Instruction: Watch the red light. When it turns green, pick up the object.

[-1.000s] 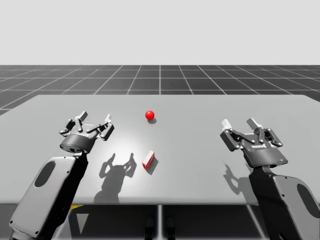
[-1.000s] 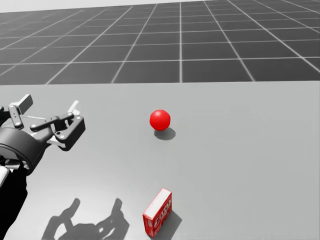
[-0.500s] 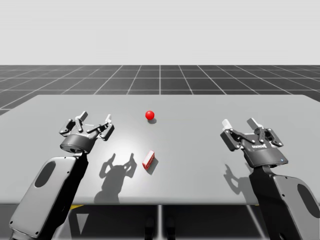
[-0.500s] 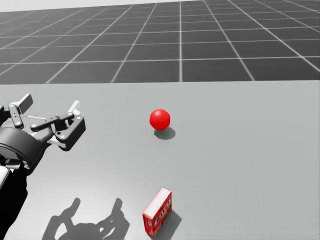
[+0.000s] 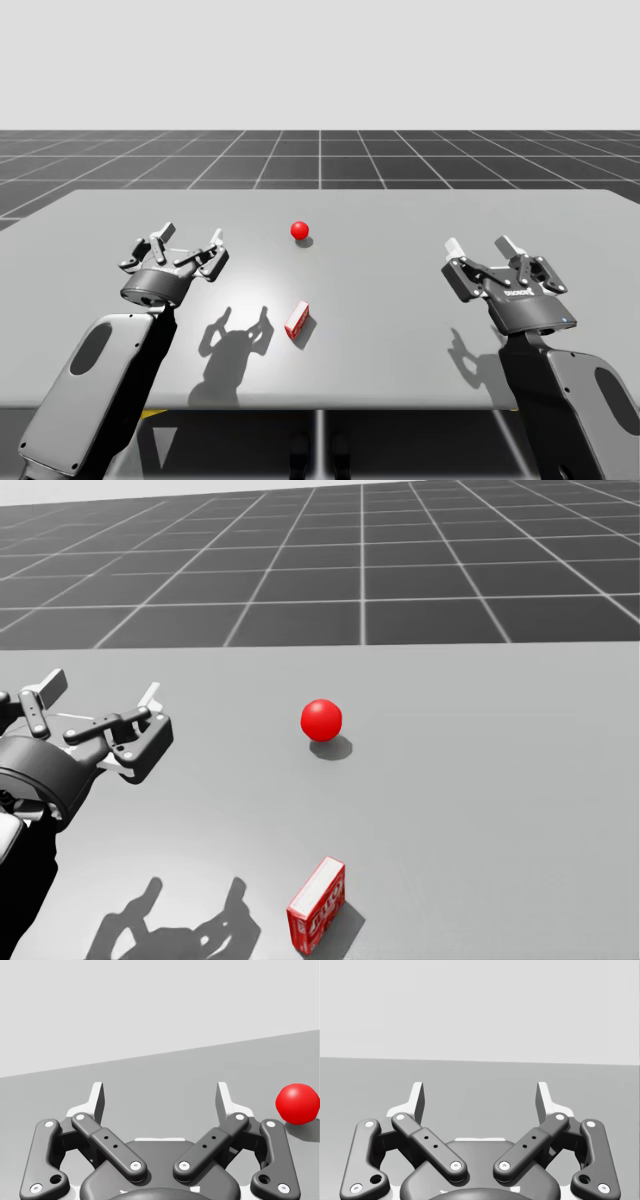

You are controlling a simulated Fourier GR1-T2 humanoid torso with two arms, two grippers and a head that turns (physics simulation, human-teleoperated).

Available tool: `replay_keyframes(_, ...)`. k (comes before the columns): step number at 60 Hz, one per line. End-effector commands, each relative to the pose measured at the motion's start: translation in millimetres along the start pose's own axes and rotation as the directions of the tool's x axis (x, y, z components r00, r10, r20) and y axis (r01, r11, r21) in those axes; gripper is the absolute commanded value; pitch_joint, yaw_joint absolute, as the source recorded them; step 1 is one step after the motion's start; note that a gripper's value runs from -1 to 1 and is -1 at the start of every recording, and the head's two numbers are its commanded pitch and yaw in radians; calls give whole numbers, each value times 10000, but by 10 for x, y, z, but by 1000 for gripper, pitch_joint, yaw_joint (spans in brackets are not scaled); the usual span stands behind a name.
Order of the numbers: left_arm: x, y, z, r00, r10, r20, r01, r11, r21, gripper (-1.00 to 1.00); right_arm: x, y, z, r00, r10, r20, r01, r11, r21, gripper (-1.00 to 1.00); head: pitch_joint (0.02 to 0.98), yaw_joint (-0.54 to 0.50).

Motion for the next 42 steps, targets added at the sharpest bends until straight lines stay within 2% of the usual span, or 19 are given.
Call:
replay_keyframes(1,-2,3,-2,10000,-24,-21,24,10000,22,-1000,0,-2,-1,10000,8,8,-8,10000,-19,-1000,597,91)
replay_keyframes(42,-6,8,-4,10000,-29,-34,30,10000,25,-1000,2,-7,0,10000,59,43,-59,10000,-64,-1000,599,91)
